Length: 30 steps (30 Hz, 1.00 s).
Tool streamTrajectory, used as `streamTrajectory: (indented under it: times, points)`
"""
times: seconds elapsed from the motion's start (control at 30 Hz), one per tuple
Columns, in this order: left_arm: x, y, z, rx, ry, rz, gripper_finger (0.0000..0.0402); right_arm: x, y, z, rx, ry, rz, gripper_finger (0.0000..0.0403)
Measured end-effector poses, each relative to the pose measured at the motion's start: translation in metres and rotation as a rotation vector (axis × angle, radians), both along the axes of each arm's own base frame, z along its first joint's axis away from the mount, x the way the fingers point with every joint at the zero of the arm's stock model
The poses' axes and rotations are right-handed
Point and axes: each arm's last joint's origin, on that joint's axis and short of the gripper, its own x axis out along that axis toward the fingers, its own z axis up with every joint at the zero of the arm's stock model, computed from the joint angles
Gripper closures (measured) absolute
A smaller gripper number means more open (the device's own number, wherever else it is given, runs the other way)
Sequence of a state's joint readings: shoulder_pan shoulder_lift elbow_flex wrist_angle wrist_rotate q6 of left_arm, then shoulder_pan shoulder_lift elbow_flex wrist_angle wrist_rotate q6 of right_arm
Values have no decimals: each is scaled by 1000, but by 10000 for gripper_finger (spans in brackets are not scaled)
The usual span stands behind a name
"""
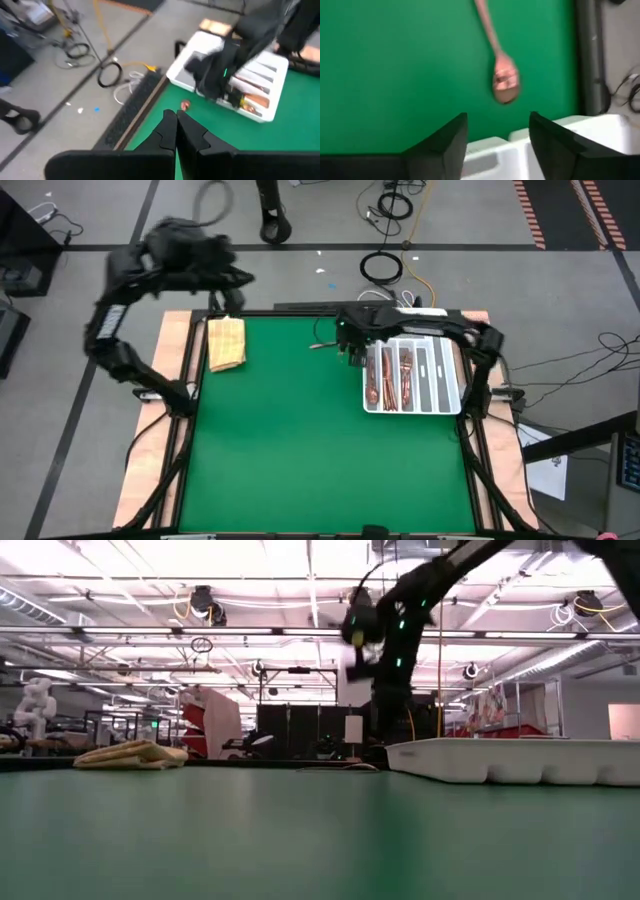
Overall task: Sort silverware
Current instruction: Put the gold spoon into the silverware organizer
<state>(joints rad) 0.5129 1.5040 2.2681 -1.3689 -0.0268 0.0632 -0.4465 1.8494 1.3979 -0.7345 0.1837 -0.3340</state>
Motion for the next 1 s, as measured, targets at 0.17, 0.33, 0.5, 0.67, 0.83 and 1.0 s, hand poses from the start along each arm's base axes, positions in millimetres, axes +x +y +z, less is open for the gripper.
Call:
streamTrajectory:
  times: [0.17, 0.33, 0.5, 0.67, 0.83, 1.0]
  points:
    - [-35, -17, 14, 60, -47, 62, 395, 13, -7, -49, 17, 103, -12, 163]
    - [-46, -22, 14, 60, -28, 113, 390, 20, -15, -61, -100, 123, -30, 138]
    - [-49, -23, 7, 26, 52, 114, 390, 27, -23, -57, -142, 27, -16, 129]
    - [-49, -24, 4, 22, 89, 104, 389, 24, -20, -59, -99, 62, -9, 128]
    - [-49, -24, 4, 48, 112, 79, 389, 23, -17, -60, -20, 48, 29, 128]
    - [-50, -24, 4, 67, 125, 62, 389, 24, -18, -60, -22, 44, 46, 128]
